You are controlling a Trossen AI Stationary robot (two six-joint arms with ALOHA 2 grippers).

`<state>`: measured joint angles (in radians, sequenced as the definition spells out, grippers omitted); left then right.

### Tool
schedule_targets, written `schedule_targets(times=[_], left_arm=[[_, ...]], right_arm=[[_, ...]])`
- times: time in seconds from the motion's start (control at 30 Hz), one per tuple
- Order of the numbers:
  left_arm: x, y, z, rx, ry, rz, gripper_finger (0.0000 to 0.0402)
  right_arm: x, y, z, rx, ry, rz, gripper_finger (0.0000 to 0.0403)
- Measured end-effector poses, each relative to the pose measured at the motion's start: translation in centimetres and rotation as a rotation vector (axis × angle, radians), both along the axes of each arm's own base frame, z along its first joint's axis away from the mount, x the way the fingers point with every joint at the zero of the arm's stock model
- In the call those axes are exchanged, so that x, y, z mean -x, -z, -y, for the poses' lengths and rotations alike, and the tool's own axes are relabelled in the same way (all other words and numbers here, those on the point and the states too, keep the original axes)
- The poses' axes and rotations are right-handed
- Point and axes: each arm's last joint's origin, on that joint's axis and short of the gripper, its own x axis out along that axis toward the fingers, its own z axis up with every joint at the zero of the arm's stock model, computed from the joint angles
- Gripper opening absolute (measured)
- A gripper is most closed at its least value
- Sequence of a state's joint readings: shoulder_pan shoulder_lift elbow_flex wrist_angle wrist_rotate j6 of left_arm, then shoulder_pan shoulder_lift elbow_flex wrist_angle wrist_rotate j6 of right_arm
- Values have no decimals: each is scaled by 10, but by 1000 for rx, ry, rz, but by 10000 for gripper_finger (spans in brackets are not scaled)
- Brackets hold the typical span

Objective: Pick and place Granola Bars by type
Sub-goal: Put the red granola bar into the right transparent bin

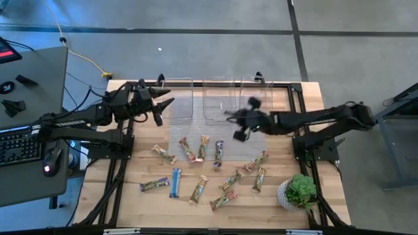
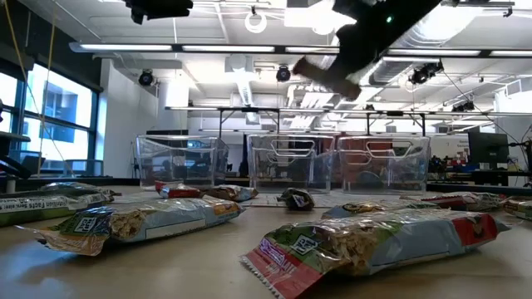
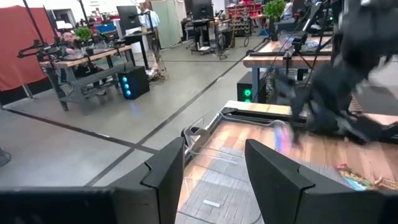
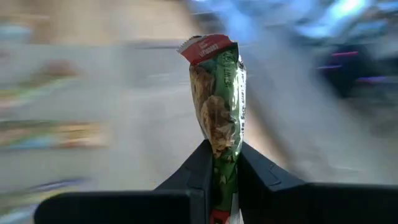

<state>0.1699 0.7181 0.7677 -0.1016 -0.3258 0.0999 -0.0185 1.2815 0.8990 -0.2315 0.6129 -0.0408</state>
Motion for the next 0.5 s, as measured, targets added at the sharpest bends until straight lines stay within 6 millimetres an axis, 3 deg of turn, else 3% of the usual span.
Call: schedule_targets(times=[0.07, 0.17, 0.27, 0.5], left_arm=[[0, 1, 0, 10, 0, -7, 165], [0, 2, 0, 34, -1, 0, 165], [0, 4, 0, 40, -2, -24, 165], [1, 6, 0, 44, -2, -47, 165]], right_arm=[[13, -14, 9, 94, 128, 11, 38], [30, -16, 24, 110, 270, 37, 39], [43, 3, 40, 24, 296, 24, 39], [68, 70, 67, -210, 333, 73, 39]])
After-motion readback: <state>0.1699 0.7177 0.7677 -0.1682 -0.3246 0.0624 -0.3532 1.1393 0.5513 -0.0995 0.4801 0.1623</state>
